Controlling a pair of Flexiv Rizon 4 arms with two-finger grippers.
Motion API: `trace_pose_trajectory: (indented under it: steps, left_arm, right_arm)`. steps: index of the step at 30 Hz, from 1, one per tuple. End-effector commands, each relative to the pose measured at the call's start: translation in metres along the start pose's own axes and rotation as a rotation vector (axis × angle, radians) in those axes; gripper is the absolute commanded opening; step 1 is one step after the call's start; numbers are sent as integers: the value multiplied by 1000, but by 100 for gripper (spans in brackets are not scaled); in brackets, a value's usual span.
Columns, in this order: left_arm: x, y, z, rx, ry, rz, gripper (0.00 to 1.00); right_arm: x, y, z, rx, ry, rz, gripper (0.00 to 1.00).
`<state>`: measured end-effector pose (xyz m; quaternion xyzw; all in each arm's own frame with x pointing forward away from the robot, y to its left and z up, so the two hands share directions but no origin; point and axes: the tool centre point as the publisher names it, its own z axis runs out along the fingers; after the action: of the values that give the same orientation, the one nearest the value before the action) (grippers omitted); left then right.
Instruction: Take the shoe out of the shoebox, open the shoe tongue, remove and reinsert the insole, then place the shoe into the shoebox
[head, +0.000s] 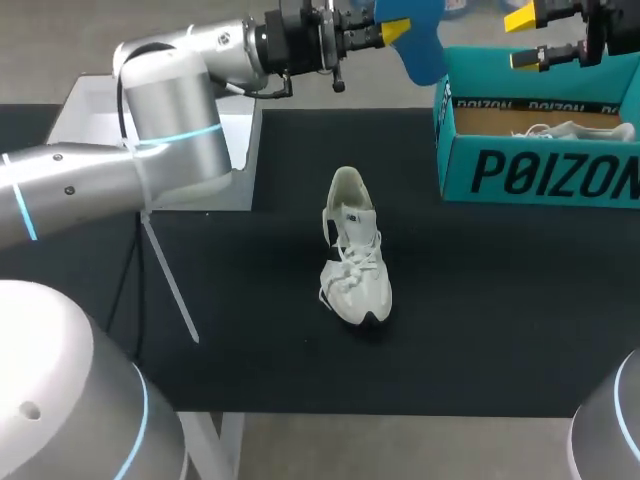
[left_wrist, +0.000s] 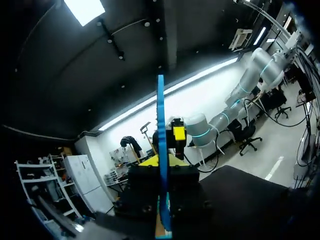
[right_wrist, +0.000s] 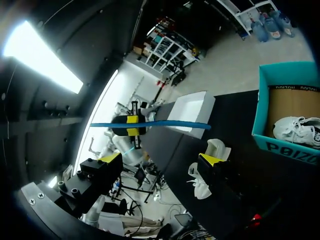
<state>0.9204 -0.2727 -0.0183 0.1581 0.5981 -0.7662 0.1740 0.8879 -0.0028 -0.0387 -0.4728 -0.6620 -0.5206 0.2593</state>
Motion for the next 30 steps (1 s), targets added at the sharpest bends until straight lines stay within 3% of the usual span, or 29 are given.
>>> trace_pose_trajectory:
  steps: [1,16,17,19,20,23,24,30]
  left_arm:
    - [-1,-8,-8,-197,161,-549,0]
    - [-1,-8,-8,-197,161,-549,0]
    - [-3,-4,-9,-226,140,-602,0]
    - [-4,5,-14,-213,87,-881,0]
    - [-5,6,-16,-113,70,-903,0]
    - [-2,13,-18,8,104,-1107,0]
    - [1,14,-18,-29,124,-1135,0]
    - [1,14,-18,-29,124,-1135,0]
  right_arm:
    - [0,1,1,0,-1,0,100]
    - [0,1,1,0,-1,0,100]
    - [0,1,1,0,-1,0,100]
    - [0,1,1,0,-1,0,100]
    - [0,1,1,0,-1,0,100]
    - [0,1,1,0,-1,0,100]
    - [0,1,1,0,-1,0,100]
    - [0,1,1,0,-1,0,100]
